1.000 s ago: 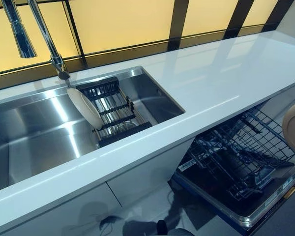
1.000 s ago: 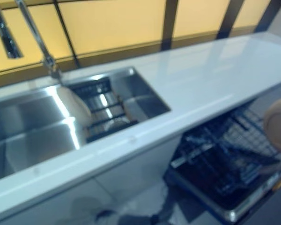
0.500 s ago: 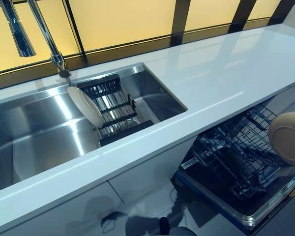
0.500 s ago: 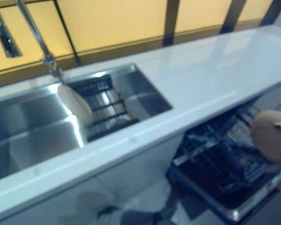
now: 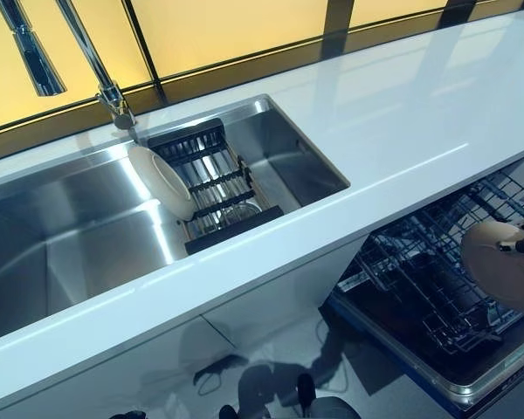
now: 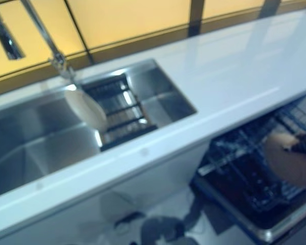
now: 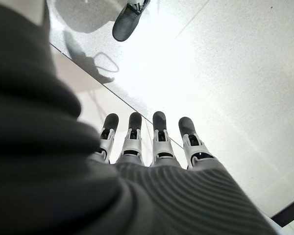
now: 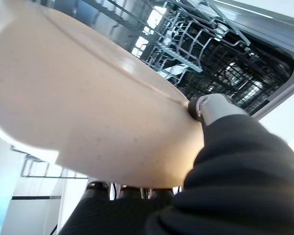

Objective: Take plates into dishwasher

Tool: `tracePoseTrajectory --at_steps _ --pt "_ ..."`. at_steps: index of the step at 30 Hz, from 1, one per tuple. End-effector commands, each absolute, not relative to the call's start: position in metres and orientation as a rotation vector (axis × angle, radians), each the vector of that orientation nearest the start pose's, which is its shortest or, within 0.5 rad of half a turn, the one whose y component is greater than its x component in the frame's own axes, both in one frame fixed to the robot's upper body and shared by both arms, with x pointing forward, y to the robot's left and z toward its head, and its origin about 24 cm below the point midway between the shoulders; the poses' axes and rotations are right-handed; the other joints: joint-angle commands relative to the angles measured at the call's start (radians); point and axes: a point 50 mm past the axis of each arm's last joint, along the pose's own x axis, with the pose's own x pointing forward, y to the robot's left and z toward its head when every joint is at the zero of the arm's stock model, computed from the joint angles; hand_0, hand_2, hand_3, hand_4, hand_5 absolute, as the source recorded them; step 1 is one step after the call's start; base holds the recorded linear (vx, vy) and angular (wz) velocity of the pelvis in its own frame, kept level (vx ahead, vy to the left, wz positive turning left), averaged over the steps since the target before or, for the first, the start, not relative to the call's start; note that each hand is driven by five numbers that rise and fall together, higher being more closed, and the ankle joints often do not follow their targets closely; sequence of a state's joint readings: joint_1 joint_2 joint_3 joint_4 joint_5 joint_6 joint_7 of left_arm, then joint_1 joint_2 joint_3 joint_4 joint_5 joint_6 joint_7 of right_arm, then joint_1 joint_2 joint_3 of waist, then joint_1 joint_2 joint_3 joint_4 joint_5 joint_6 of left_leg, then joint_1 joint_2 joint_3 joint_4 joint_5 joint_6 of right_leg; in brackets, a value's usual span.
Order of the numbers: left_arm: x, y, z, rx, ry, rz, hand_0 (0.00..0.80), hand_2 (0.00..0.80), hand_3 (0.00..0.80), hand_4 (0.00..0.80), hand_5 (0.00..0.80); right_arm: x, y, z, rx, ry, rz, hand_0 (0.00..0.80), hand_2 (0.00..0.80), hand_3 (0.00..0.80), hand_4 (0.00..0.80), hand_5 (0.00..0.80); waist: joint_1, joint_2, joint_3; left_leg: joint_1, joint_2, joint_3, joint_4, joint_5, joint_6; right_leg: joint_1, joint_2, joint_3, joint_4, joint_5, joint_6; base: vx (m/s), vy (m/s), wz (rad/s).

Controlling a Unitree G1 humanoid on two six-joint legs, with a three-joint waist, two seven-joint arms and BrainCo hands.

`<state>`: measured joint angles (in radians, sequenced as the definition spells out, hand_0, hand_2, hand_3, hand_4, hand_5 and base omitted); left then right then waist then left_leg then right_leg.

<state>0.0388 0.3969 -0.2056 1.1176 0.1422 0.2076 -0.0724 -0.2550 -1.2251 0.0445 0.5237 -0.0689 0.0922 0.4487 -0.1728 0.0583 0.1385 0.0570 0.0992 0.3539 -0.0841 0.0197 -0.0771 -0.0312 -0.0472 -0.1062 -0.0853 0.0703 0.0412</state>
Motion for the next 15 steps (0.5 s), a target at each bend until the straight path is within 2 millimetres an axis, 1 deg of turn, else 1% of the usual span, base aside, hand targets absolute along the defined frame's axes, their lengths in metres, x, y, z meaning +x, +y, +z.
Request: tracePoseTrajectory --at_steps 1,7,15 --pt "0.082 0.312 -0.135 0.600 1.401 0.006 0.000 0.000 0.000 0.000 0.000 0.274 -0.405 0.181 -1.140 0.464 -0.070 0.800 0.800 0.800 0.800 0.800 0.039 -0.059 0.002 0.037 0.014 -0.018 0.023 -0.063 0.011 -0.032 -0.078 -0.041 0.041 -0.009 0.110 -0.048 0.000 0.06" --pt "0.092 0.307 -0.135 0.583 1.368 0.000 0.000 0.000 0.000 0.000 0.000 0.282 -0.403 0.182 -1.181 0.472 -0.080 0.800 0.800 0.800 0.800 0.800 0.045 -0.031 0.023 0.023 0.004 -0.029 0.021 -0.060 0.008 -0.048 -0.089 -0.049 0.047 -0.010 0.108 -0.054 0.009 0.06" --pt "0.097 0.299 -0.137 0.559 1.347 -0.020 0.000 0.000 0.000 0.000 0.000 0.288 -0.402 0.180 -1.208 0.493 -0.099 0.800 0.800 0.800 0.800 0.800 0.049 0.013 0.052 0.008 -0.005 -0.042 0.015 -0.050 0.001 -0.071 -0.103 -0.059 0.052 -0.010 0.105 -0.056 0.015 0.05"
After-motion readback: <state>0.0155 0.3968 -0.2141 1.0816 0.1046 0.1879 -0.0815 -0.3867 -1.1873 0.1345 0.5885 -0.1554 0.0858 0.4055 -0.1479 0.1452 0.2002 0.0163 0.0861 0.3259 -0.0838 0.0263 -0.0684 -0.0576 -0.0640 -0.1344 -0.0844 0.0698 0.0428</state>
